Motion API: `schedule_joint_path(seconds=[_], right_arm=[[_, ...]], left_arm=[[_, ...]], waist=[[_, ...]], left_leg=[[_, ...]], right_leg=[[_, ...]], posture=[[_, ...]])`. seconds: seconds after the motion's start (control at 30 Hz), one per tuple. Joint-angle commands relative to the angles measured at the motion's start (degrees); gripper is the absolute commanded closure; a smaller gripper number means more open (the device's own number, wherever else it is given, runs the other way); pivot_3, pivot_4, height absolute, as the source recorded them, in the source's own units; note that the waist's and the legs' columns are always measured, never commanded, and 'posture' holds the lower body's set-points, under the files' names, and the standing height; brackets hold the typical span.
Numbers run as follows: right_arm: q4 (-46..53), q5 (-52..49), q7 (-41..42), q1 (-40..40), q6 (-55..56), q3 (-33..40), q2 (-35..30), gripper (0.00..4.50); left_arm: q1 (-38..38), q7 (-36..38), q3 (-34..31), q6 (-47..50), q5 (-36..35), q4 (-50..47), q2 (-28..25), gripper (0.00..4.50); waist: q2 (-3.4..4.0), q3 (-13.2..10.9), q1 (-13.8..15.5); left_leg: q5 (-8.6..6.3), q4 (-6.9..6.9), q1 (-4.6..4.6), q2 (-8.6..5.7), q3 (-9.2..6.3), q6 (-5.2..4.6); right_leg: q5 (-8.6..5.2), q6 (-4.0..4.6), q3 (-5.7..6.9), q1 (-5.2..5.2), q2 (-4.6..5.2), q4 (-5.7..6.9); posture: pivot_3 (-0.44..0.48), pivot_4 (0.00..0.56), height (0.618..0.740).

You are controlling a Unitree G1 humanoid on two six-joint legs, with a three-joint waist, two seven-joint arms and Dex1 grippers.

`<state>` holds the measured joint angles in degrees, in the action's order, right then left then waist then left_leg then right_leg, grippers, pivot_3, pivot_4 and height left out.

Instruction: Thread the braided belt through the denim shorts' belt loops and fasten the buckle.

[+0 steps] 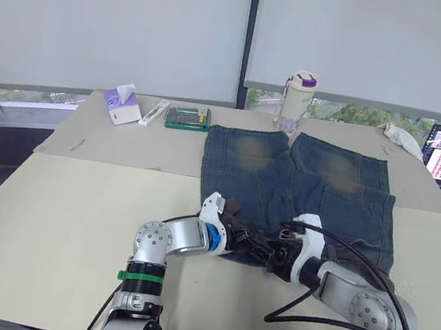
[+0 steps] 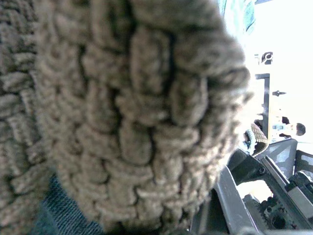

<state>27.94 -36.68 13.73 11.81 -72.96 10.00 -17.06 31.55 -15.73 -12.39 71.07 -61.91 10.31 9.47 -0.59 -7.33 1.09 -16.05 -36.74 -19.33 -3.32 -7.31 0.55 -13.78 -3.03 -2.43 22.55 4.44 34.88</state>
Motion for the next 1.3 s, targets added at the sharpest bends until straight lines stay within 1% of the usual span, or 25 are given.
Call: schedule_joint_path(seconds=[0.03, 0.17, 0.3, 0.47, 0.57, 0.67, 0.87, 0.9, 0.93, 0.97, 1.23, 1.3], right_arm=[[2.75, 0.40, -0.83, 0.60, 0.12, 1.03, -1.66, 0.04], [4.52, -0.26, -1.49, 0.69, -1.56, 2.69, -2.85, 0.04], [2.56, 0.83, -1.42, -0.93, -1.10, 0.38, -3.07, 0.04], [0.79, 0.73, -1.65, -1.51, -1.45, -1.95, -0.42, 0.04], [0.73, -0.82, -1.69, -1.48, -2.34, -0.61, 2.81, 0.04], [-0.02, -4.16, -2.49, -0.39, -3.68, 5.10, 8.11, 0.04], [-0.57, -10.89, -2.97, 1.33, -7.73, 14.68, 13.42, 0.04], [-0.68, -11.82, -3.26, 1.69, -8.41, 15.83, 13.98, 0.28], [-0.72, -12.72, -3.48, 1.97, -9.02, 16.74, 14.38, 0.57], [-0.80, -13.56, -3.80, 2.33, -9.60, 17.74, 14.97, 0.75], [-2.15, -18.50, -6.86, 4.39, -12.69, 23.04, 18.63, 0.75], [-2.26, -17.44, -7.44, 4.01, -12.72, 22.18, 17.53, 0.75]], left_arm=[[2.14, 1.16, 1.15, -0.38, -0.34, 0.50, 5.20, 4.50], [2.02, 1.51, 1.25, -0.75, 0.35, 1.14, 4.73, 4.50], [2.19, 1.89, 1.54, -0.77, 0.50, 1.53, 4.68, 4.50], [2.02, 2.15, 1.81, -0.47, 0.95, 1.31, 4.49, 4.50], [1.90, 2.27, 1.84, -0.37, 1.30, 1.11, 4.43, 4.50], [1.61, 2.06, 1.75, -0.24, 1.28, 0.69, 4.44, 4.50], [1.03, 1.98, 1.85, -0.03, 1.52, 0.44, 4.42, 4.50], [1.11, 2.05, 1.84, -0.08, 1.60, 0.57, 4.41, 4.50], [1.19, 2.07, 1.80, -0.11, 1.65, 0.67, 4.40, 4.50], [1.25, 2.06, 1.75, -0.12, 1.70, 0.72, 4.41, 4.50], [1.15, 2.49, 1.53, -0.10, 2.55, 0.96, 4.44, 4.50], [1.08, 2.55, 1.45, -0.07, 2.85, 0.92, 4.50, 4.50]], waist=[[-0.01, -0.01, -0.02], [-0.04, -0.03, -0.05], [-0.07, -0.05, -0.05], [-0.09, -0.05, -0.23], [-0.07, -0.04, -0.37], [-0.03, -0.02, -0.35], [0.12, 0.04, -0.40], [0.14, 0.06, -0.40], [0.17, 0.07, -0.39], [0.20, 0.07, -0.40], [0.35, 0.11, -0.56], [0.36, 0.12, -0.57]], left_leg=[[0.00, 0.00, 0.00, 0.00, -0.01, 0.00], [0.00, 0.00, -0.01, 0.00, -0.02, 0.00], [0.00, 0.00, -0.01, 0.00, -0.02, 0.00], [0.00, 0.00, 0.03, 0.03, -0.04, 0.00], [0.00, 0.00, 0.05, 0.06, -0.05, 0.00], [0.00, 0.02, 0.04, 0.06, -0.08, 0.01], [-0.01, 0.02, 0.02, 0.05, -0.11, -0.01], [-0.01, 0.03, 0.02, 0.05, -0.10, -0.02], [-0.01, 0.03, 0.02, 0.05, -0.11, -0.02], [-0.01, 0.04, 0.02, 0.05, -0.11, -0.02], [-0.01, 0.06, 0.02, 0.04, -0.10, -0.02], [-0.01, 0.07, 0.02, 0.05, -0.10, -0.02]], right_leg=[[-0.01, -0.01, 0.02, -0.01, 0.00, 0.00], [-0.02, -0.04, 0.02, 0.00, -0.01, 0.00], [-0.03, -0.05, 0.03, -0.02, -0.01, 0.00], [-0.05, -0.08, 0.04, -0.10, -0.02, 0.00], [-0.05, -0.08, 0.05, -0.14, -0.03, 0.00], [-0.06, -0.09, 0.06, -0.13, -0.03, 0.00], [-0.05, -0.07, 0.05, -0.07, -0.03, 0.02], [-0.05, -0.07, 0.05, -0.07, -0.03, 0.02], [-0.05, -0.07, 0.05, -0.07, -0.02, 0.02], [-0.04, -0.06, 0.05, -0.06, -0.02, 0.02], [-0.05, -0.07, 0.05, -0.04, -0.04, 0.02], [-0.05, -0.07, 0.05, -0.03, -0.04, 0.02]], posture=[[0.000, 0.150, 0.740], [0.000, 0.150, 0.740], [0.000, 0.150, 0.740], [0.000, 0.150, 0.740], [0.000, 0.150, 0.740], [0.000, 0.150, 0.740], [0.000, 0.150, 0.740], [0.000, 0.150, 0.740], [0.000, 0.150, 0.740], [0.000, 0.150, 0.740], [0.000, 0.150, 0.740], [0.000, 0.150, 0.740]])
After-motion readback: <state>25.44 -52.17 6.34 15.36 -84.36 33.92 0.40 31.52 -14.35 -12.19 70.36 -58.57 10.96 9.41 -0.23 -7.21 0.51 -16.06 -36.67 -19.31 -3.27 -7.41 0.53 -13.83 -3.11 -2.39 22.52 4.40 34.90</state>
